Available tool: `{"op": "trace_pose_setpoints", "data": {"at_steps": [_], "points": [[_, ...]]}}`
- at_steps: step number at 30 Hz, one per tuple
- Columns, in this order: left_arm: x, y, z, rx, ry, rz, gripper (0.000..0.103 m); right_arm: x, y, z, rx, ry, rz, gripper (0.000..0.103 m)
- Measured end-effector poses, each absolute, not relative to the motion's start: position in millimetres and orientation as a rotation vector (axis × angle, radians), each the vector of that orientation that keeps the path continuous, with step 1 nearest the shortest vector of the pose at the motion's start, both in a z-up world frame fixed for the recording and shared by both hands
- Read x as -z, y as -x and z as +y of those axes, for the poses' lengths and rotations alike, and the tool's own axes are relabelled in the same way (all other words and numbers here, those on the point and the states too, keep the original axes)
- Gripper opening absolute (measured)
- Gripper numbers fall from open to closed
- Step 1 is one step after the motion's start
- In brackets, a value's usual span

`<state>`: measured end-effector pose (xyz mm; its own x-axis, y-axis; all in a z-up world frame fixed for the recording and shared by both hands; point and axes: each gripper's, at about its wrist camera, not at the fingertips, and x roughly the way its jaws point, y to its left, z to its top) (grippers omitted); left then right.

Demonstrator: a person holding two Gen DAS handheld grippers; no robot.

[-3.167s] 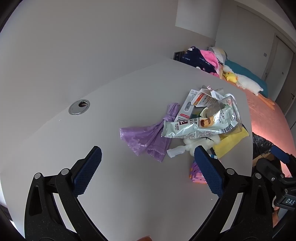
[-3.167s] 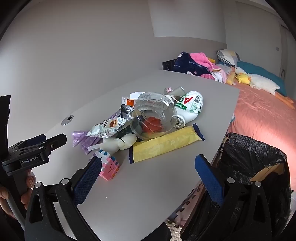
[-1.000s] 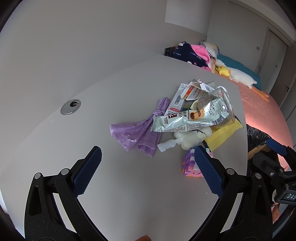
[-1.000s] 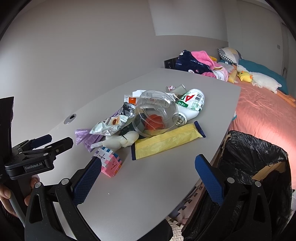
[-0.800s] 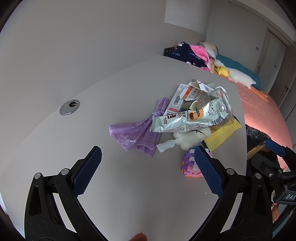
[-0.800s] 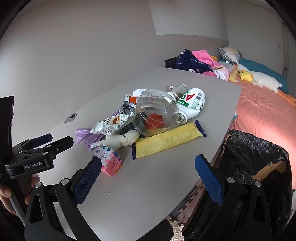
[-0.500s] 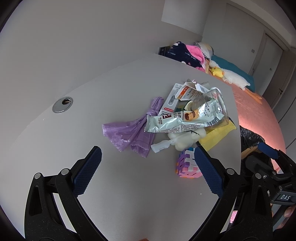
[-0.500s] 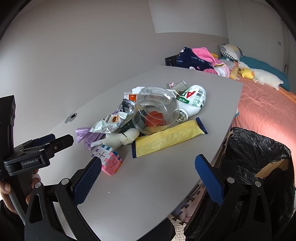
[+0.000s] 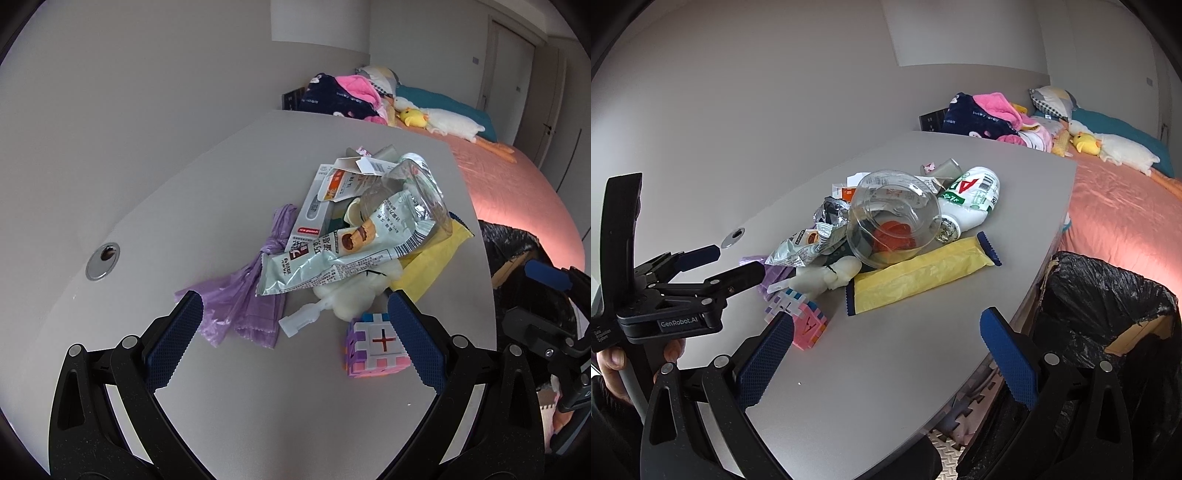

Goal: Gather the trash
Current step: 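Grasp the silver snack wrapper with the left tool while the right tool grasps the pink-white puzzle cube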

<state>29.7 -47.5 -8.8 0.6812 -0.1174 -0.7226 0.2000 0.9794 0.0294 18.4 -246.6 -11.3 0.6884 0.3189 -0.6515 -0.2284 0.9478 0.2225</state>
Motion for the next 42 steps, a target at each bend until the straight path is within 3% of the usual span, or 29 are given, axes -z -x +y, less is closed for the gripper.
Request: {"op": "trace_pose_setpoints", "data": {"at_steps": [19, 21, 23, 29, 32, 36, 42], "points": [[30.9, -86.2, -76.8, 0.246, -0.215, 0.835, 0.097, 18.0, -39.2, -270.1, -0.271, -0.203, 0.74, 0.1], [31.5, -91.3, -75.2, 0.244, -0.202, 0.837, 0.091, 20.4, -40.8, -267.6, -0.284, -0.2, 0.747, 0.1], [32.7, -97.7, -72.3, 0.247, -0.18, 0.848, 0.077, 23.0, -42.2, -264.4, -0.304, -0.2, 0.755, 0.099], [39.5, -108.2, -63.2, 0.232, -0.153, 0.871, 0.061, 27.6, -43.1, -246.5, -0.364, -0.168, 0.779, 0.094], [39.1, -107.0, -55.0, 0.22, -0.115, 0.865, 0.042, 28.5, -41.6, -234.4, -0.404, -0.146, 0.785, 0.092], [31.3, -102.4, -43.2, 0.197, -0.068, 0.834, 0.032, 32.9, -38.6, -216.0, -0.464, -0.127, 0.807, 0.086], [17.3, -99.5, -27.3, 0.241, 0.024, 0.815, 0.029, 42.6, -34.2, -183.1, -0.527, -0.099, 0.839, 0.085]]}}
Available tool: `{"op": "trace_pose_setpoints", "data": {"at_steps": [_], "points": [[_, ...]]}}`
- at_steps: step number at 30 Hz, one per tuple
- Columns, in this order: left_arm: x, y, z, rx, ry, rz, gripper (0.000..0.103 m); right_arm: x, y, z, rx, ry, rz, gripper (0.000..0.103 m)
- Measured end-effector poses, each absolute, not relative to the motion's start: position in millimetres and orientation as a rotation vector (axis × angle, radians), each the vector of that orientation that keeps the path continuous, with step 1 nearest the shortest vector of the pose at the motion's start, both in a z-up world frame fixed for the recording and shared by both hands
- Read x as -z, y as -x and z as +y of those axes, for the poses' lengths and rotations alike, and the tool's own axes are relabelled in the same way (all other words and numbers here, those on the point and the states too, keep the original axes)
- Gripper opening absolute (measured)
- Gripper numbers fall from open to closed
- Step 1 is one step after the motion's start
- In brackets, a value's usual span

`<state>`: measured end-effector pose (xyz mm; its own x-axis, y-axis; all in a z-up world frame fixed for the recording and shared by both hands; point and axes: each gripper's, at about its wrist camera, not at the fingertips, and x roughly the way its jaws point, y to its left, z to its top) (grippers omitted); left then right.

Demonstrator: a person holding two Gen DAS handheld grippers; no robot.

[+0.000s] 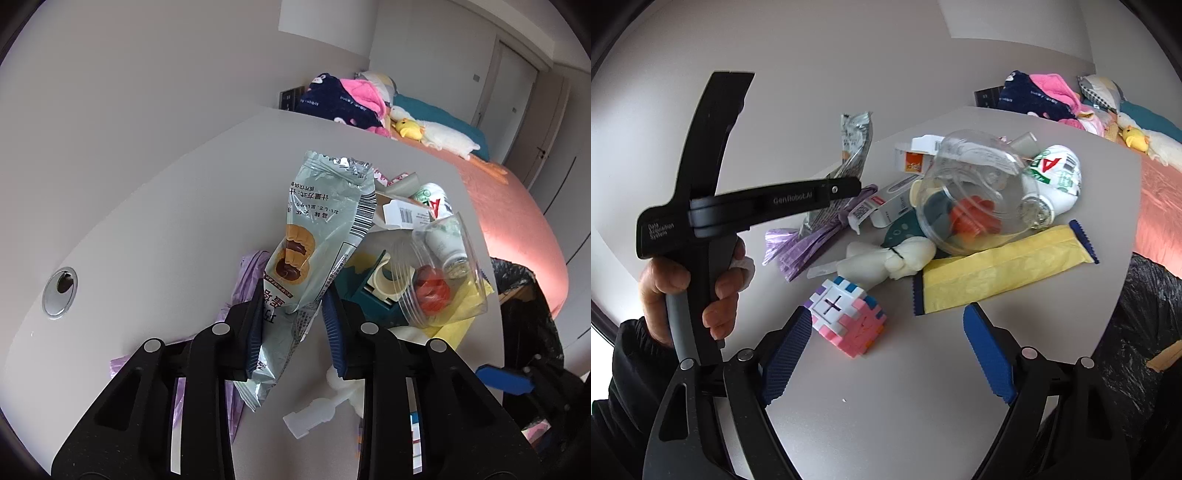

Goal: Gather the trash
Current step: 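Grasp the silver snack wrapper with the left tool while the right tool grasps the pink-white puzzle cube, then carry wrapper and cube to the black trash bag and open both tools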

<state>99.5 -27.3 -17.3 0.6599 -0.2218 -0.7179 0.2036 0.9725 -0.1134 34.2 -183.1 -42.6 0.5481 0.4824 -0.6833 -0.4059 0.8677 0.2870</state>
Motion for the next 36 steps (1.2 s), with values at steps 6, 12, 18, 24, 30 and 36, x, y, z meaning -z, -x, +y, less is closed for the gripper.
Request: {"op": "trace_pose_setpoints", "data": {"at_steps": [6, 12, 18, 24, 30, 36], "points": [[9.2, -97.5, -16.0, 0.243, 0.053, 0.802, 0.029, 53.2, -39.0, -156.9, -0.547, -0.083, 0.861, 0.068], [6.3, -100.7, -16.1, 0.251, 0.044, 0.793, 0.028, 50.1, -43.2, -143.4, -0.559, -0.048, 0.845, 0.055], [1.5, -96.0, -12.7, 0.27, 0.069, 0.771, 0.021, 50.3, -47.1, -147.1, -0.569, -0.077, 0.856, 0.054], [-11.8, -79.7, -10.1, 0.259, 0.091, 0.723, 0.017, 40.3, -39.5, -155.5, -0.58, -0.093, 0.821, 0.054], [-24.3, -62.9, -12.4, 0.236, 0.1, 0.701, 0.017, 22.0, -29.0, -174.7, -0.573, -0.119, 0.771, 0.054], [-39.0, -48.6, -34.1, 0.251, 0.067, 0.685, 0.017, 7.8, -19.7, -203.4, -0.543, -0.156, 0.729, 0.054]]}}
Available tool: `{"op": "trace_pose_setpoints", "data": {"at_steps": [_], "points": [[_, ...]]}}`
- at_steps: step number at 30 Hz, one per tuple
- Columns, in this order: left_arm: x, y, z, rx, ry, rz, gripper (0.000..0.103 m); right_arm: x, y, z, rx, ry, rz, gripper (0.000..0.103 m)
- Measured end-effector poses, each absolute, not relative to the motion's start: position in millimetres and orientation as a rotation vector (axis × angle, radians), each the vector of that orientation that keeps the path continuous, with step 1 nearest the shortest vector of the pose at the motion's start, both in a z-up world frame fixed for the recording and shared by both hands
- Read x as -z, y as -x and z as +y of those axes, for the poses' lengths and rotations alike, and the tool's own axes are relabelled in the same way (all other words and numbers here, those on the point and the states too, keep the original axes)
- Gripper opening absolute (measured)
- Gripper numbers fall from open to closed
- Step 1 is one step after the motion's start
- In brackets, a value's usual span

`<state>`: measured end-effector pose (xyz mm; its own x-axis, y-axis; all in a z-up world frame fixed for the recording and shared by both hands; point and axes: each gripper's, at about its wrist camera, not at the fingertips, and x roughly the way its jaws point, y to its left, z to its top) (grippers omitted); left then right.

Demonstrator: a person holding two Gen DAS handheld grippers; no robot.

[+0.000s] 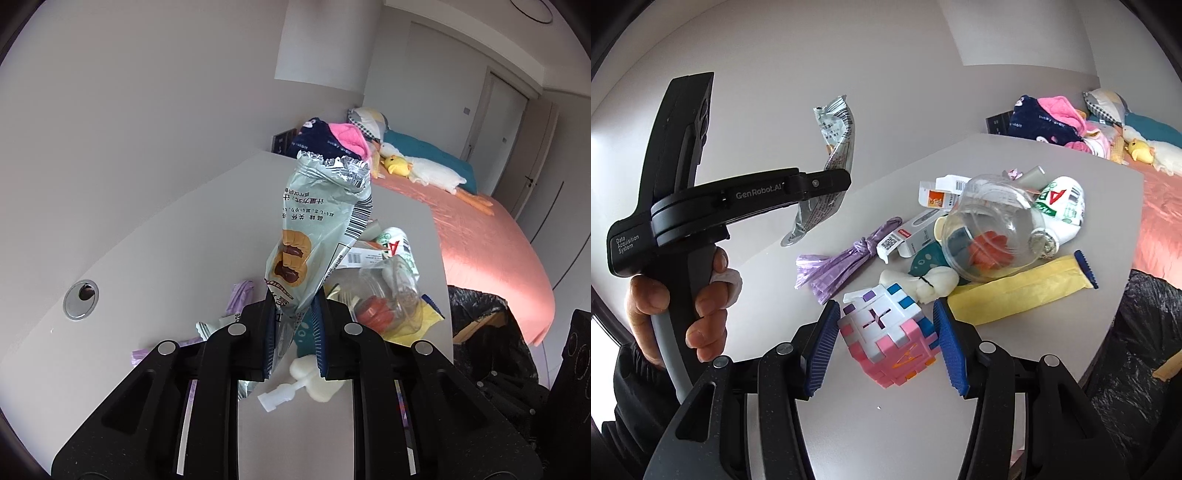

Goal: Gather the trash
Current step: 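Carry wrapper and cube to the black trash bag and open both tools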

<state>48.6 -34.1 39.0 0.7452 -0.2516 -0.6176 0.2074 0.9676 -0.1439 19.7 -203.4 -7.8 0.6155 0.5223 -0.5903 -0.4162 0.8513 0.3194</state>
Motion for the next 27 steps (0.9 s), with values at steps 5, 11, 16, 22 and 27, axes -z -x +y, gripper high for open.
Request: {"op": "trace_pose_setpoints", "data": {"at_steps": [5, 11, 16, 22, 27], "points": [[-43.3, -39.2, -60.2, 0.282, 0.053, 0.685, 0.017, 0.7, -10.8, -231.3, -0.502, -0.179, 0.702, 0.054], [-44.1, -36.7, -96.9, 0.326, 0.034, 0.693, 0.017, -5.0, -0.1, -267.3, -0.447, -0.206, 0.677, 0.054], [-44.3, -34.4, -127.9, 0.373, 0.021, 0.694, 0.017, -6.7, 9.1, -295.6, -0.398, -0.227, 0.66, 0.054], [-41.2, -34.2, -162.0, 0.428, -0.003, 0.706, 0.017, -8.1, 16.5, -327.7, -0.342, -0.249, 0.642, 0.054], [-38.9, -34.3, -191.6, 0.479, -0.025, 0.714, 0.017, -10.8, 24.9, -353.8, -0.291, -0.272, 0.622, 0.054]]}}
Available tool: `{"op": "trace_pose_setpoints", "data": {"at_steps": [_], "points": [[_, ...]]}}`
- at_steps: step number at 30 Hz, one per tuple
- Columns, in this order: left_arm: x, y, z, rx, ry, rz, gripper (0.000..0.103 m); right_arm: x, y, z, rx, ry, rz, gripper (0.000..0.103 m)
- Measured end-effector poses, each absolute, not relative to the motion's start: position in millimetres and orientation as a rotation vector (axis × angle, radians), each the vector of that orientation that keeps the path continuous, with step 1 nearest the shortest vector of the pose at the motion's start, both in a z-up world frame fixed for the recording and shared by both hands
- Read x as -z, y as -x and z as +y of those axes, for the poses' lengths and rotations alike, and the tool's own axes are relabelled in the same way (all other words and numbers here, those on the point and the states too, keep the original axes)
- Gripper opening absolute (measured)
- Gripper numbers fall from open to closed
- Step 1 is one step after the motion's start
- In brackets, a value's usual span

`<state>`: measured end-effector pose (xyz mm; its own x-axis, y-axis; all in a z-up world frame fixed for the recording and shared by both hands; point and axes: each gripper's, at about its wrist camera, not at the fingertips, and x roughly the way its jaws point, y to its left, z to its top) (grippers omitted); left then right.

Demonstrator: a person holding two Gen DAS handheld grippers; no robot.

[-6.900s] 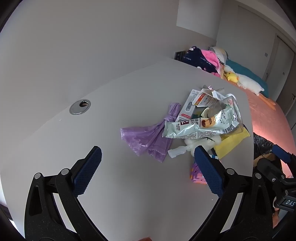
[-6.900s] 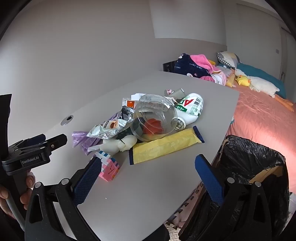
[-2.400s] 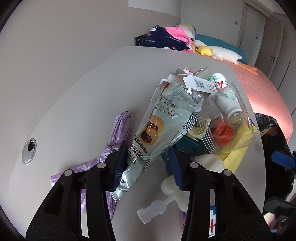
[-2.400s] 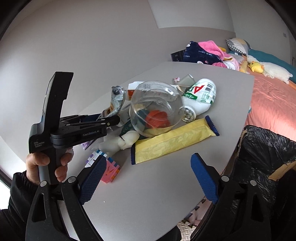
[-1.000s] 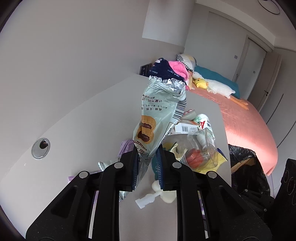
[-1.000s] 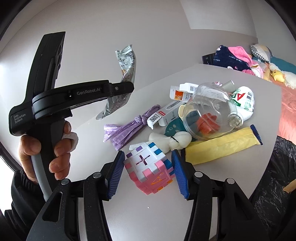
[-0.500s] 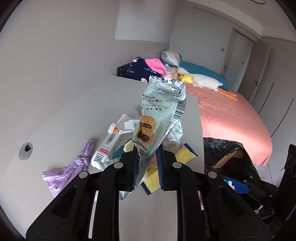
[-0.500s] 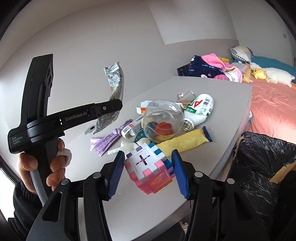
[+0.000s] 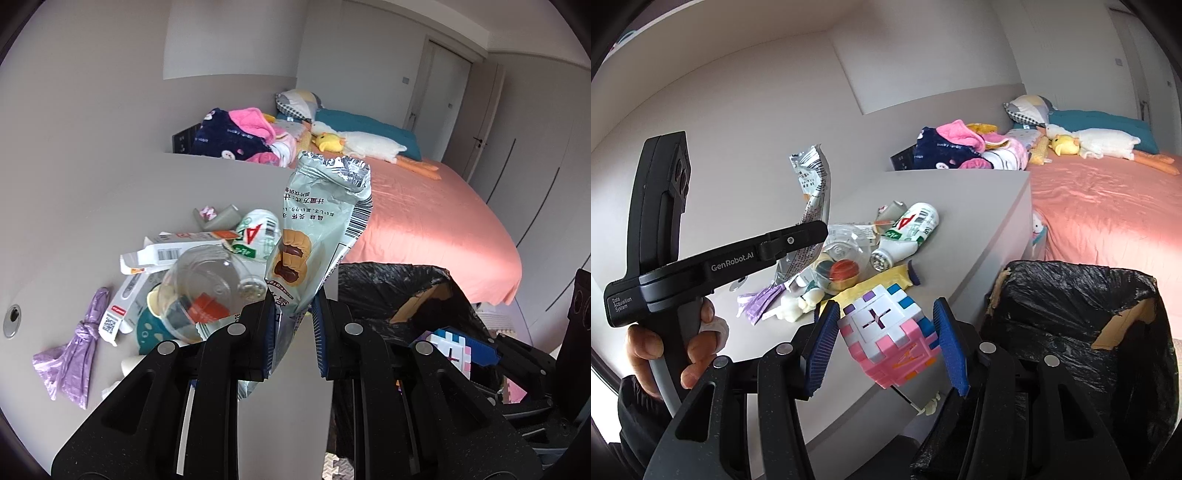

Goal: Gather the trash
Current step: 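Carry wrapper and cube to the black trash bag and open both tools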

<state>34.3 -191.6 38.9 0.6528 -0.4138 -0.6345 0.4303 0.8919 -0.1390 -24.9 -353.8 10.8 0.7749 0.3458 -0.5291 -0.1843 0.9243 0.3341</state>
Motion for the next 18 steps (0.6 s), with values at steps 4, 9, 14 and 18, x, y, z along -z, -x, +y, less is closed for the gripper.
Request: {"op": "trace_pose_setpoints", "data": {"at_steps": [4, 9, 14, 18], "points": [[-36.1, -34.8, -214.1, 0.519, -0.038, 0.723, 0.017, -13.4, 30.2, -375.0, -0.247, -0.29, 0.608, 0.054], [-30.3, -36.1, -240.3, 0.561, -0.05, 0.744, 0.017, -15.3, 37.2, -399.4, -0.196, -0.312, 0.594, 0.054], [-24.0, -35.1, -264.8, 0.599, -0.076, 0.766, 0.017, -16.8, 45.4, -425.8, -0.143, -0.346, 0.576, 0.054], [-16.6, -34.0, -284.2, 0.63, -0.108, 0.789, 0.018, -17.3, 50.4, -446.9, -0.098, -0.381, 0.562, 0.054]]}}
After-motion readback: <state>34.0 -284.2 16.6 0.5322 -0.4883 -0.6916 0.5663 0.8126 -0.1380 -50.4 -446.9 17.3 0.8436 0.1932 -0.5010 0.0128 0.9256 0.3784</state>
